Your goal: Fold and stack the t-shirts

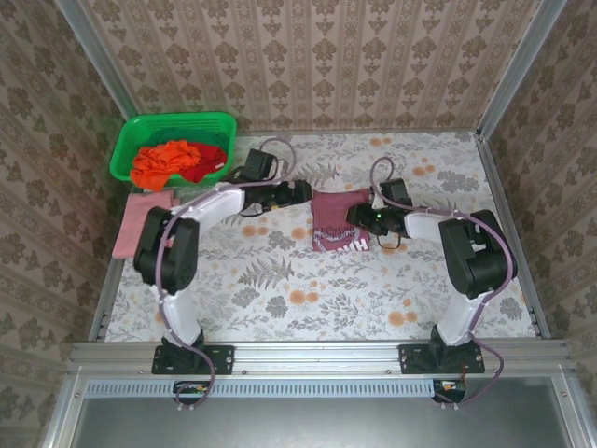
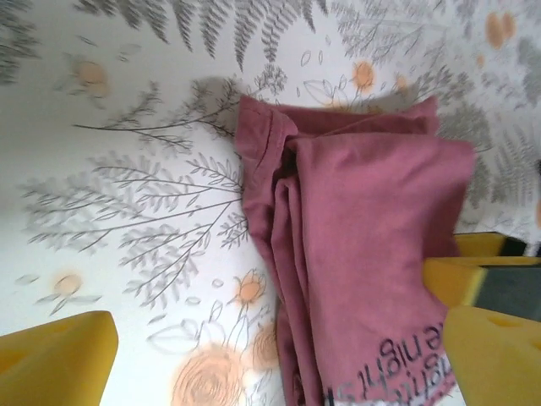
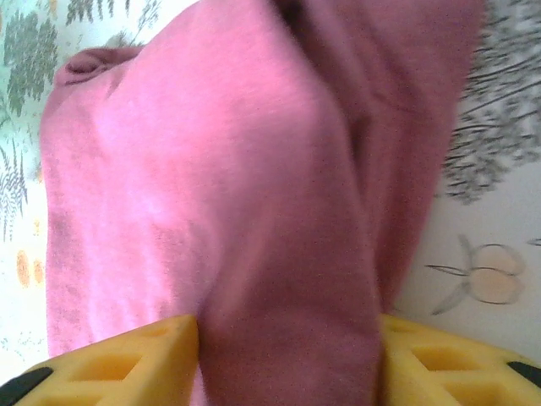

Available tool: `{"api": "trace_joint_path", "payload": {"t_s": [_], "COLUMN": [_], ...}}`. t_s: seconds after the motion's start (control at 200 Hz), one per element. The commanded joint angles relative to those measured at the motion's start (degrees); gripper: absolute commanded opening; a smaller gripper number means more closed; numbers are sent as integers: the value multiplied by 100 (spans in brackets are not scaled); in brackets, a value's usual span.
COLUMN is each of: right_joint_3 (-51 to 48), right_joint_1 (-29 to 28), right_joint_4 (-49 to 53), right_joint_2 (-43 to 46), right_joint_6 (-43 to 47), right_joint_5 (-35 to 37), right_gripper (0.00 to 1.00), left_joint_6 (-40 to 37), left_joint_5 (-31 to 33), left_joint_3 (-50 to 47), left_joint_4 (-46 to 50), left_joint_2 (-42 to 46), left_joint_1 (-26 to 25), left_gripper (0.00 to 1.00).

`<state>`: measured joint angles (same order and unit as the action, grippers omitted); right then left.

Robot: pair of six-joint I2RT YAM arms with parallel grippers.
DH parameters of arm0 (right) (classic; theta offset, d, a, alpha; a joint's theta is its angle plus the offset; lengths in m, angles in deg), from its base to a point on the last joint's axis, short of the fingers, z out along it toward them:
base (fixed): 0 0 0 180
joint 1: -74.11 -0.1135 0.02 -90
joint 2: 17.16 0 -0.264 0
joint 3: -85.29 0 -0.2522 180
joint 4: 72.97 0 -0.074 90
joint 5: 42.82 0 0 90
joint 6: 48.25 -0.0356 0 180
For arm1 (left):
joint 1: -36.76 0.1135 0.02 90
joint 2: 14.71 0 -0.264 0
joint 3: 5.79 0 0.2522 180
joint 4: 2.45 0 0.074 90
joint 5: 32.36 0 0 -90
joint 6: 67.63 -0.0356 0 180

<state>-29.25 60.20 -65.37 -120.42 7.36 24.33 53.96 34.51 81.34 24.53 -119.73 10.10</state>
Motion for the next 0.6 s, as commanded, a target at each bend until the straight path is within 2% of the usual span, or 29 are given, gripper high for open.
{"api": "trace_joint_path", "payload": {"t_s": [0.0, 0.105, 0.31, 0.44, 0.595], "right_joint_3": [153, 389, 1174, 1458, 1460], "right_joint_1": [-273, -581, -1165, -1367, -1379], "right_joint_4": [-199, -249, -93, -266, -233], "right_joint_2": [-233, -458, -974, -1182, -994], "right_joint_6": [-246, -377, -474, -737, -680], "right_joint_5": [-118, -88, -109, -106, 66], "right_gripper": [51, 50, 51, 52, 57], "left_joint_6": [-47, -40, -57, 0, 273], "left_joint_5": [-43, -79, -86, 2, 54], "left_joint_3": [-938, -1611, -2174, -2274, -2325], "left_joint_4": [-393, -685, -841, -917, -1142], "left_joint_2": [511, 876, 1132, 1115, 1042], "left_joint_1": [409, 596, 667, 533, 335], "left_gripper": [100, 100, 100, 100, 100]}}
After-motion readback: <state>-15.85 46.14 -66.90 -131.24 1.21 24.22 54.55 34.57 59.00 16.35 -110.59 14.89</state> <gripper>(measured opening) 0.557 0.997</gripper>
